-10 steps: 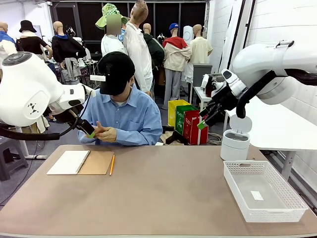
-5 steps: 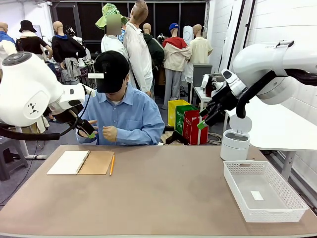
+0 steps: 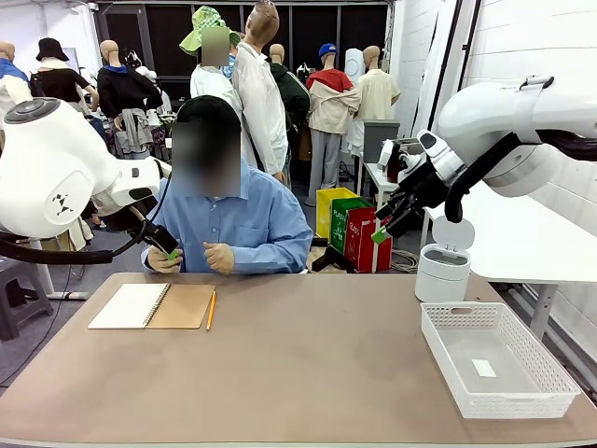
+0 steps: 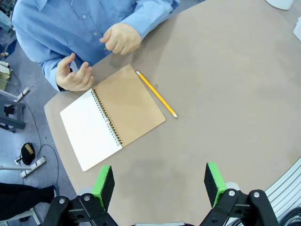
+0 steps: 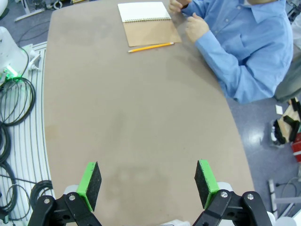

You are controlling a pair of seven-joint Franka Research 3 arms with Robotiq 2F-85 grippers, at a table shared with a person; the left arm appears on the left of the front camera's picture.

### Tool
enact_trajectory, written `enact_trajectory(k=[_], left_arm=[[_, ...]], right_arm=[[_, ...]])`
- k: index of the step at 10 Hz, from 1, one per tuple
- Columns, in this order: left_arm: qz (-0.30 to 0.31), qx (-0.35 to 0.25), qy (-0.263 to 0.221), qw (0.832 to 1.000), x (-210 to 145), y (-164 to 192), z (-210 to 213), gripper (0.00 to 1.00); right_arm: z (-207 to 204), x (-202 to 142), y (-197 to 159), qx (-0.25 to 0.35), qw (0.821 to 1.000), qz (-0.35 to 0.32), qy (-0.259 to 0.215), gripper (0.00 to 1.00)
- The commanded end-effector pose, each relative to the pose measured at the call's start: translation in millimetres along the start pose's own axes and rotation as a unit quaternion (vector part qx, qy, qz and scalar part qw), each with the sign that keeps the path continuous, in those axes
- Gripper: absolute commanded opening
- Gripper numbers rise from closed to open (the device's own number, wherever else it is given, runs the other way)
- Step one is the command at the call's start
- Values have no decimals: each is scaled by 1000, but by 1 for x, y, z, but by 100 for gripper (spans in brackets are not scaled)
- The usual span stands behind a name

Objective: Sort the paper based on its condition.
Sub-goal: If a person hands you a paper, place it in the Organizing basket , and if it's crumpled, put it in the Trash can.

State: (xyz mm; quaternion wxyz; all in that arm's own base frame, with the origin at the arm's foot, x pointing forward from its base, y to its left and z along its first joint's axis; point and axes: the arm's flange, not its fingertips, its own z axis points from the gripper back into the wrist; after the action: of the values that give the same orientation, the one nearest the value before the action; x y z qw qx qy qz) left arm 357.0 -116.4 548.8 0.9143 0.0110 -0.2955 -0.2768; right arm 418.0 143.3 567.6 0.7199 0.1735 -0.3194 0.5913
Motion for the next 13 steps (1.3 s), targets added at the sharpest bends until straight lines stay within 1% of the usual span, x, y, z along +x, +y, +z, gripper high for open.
enact_trajectory(k=[1, 13], left_arm=[[1, -1, -1, 1000, 0, 0, 0, 100], [1, -1, -1, 1000, 0, 0, 0, 100]], right_arm=[[0, 0, 0, 5, 1000, -4, -7, 100], [0, 0, 0, 5, 1000, -4, -7, 100]])
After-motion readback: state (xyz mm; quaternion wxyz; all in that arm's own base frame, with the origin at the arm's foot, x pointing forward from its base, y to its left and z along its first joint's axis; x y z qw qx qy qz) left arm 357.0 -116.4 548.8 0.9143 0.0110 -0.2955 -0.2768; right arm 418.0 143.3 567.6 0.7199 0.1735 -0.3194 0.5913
